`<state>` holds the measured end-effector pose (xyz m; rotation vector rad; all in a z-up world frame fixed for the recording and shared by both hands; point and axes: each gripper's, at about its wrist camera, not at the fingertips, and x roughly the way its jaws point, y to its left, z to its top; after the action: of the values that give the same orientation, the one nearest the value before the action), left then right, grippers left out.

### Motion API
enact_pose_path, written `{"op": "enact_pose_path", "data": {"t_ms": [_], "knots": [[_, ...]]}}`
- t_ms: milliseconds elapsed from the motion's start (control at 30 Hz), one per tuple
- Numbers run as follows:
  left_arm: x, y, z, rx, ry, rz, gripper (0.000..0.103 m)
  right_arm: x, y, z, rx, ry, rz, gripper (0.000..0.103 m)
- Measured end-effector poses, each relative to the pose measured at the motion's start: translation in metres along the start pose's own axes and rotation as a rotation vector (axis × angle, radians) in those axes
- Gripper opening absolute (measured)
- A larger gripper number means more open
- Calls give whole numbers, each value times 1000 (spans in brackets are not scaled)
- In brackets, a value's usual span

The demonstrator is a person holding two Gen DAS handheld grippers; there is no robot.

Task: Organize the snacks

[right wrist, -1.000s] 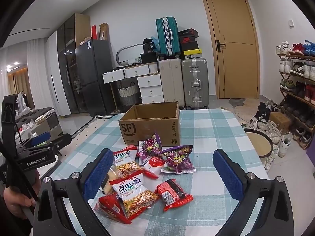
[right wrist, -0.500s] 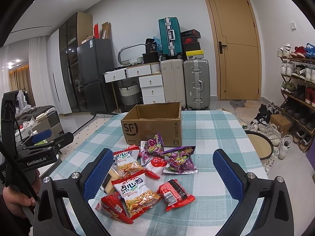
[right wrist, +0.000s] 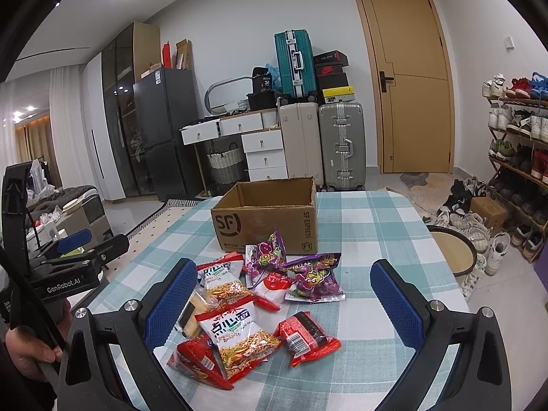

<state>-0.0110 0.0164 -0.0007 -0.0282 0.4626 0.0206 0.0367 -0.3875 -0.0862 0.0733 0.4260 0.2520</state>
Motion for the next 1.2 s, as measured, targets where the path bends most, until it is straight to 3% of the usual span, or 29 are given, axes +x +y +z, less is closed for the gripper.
{"op": "enact_pose_path", "data": {"t_ms": [1200], "knots": [[6,-6,-11,10,26,-29,102,-1,-6,-7,27,10,-20,103]]}}
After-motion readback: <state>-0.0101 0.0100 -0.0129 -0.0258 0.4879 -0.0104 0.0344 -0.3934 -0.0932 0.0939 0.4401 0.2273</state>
